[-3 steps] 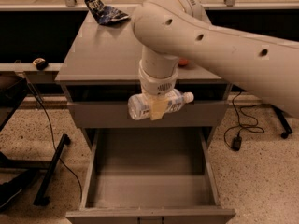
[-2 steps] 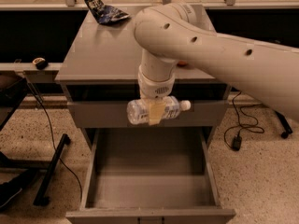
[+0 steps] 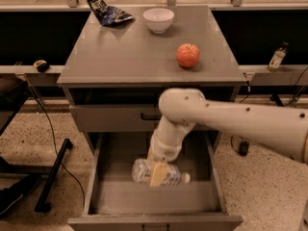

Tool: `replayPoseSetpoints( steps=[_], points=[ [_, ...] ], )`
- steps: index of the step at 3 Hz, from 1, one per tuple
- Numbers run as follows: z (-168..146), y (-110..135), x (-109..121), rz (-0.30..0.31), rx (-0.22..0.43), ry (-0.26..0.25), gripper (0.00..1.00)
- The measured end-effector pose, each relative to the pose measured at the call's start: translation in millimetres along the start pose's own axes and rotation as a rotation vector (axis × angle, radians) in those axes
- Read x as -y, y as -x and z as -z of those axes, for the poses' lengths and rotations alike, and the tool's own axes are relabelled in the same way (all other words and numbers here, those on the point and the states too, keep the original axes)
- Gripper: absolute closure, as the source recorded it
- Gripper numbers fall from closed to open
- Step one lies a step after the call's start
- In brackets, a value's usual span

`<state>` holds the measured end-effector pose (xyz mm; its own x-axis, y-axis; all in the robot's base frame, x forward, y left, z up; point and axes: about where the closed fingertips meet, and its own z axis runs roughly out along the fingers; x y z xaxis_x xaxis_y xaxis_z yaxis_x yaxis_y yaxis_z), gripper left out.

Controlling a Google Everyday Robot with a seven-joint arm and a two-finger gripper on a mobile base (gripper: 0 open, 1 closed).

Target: Place blue plastic bottle into middle drawer

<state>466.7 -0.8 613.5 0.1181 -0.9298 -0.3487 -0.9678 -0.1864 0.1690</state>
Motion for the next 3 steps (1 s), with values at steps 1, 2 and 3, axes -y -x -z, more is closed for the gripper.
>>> replayPoseSetpoints(
  steps=[1,2,3],
  points=[
    [-77.1,-25.8,-28.3,-0.08,0.127,0.025,1.0],
    [-89.8,-26.6,-14.4,-0.108,0.176,-0.037,1.0],
    [-96.8,-28.4,-7.2,-0.116,0.175,-0.057,1.0]
  ],
)
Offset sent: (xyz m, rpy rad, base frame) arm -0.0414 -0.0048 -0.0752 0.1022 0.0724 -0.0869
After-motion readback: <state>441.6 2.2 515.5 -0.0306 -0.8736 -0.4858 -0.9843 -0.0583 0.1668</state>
